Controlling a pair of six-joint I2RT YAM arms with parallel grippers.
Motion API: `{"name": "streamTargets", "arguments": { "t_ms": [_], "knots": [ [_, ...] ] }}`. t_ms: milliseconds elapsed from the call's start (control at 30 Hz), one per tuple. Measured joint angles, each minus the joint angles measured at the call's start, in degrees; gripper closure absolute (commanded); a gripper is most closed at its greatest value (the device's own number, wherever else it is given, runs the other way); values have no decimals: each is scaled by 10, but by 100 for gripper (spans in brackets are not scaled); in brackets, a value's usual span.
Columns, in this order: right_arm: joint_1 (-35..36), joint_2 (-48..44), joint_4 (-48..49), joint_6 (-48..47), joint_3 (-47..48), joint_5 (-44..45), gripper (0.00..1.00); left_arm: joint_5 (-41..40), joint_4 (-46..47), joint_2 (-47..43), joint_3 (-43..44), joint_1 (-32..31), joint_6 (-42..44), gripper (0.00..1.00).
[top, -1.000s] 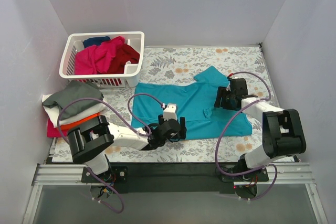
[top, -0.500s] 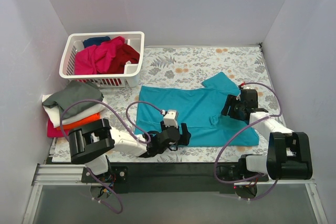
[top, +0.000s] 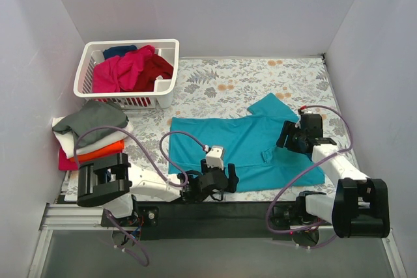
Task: Fold and stack the t-shirts
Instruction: Fold the tshirt
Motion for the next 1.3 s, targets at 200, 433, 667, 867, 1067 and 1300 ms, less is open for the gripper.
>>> {"name": "streamTargets", "arguments": {
  "t_ms": [200,433,667,867,1067,1300],
  "knots": [
    [0,-67,-58,-14,47,-2,40,-59,-118,-89,47,6,50,28],
    [0,-86,-67,-21,171,-28,39,-63,-118,-207,63,267,144,30],
    [0,-85,-63,-30,207,-61,39,-43,-116,-106,89,411,218,41],
    [0,-108,-63,-44,197,-70,39,-19,-104,6,148,461,249,48],
    [0,-137,-65,-53,178,-82,39,-14,-99,75,171,489,262,51],
    [0,-151,-66,-58,176,-97,38,-12,-94,122,181,496,271,58]
  ]
}}
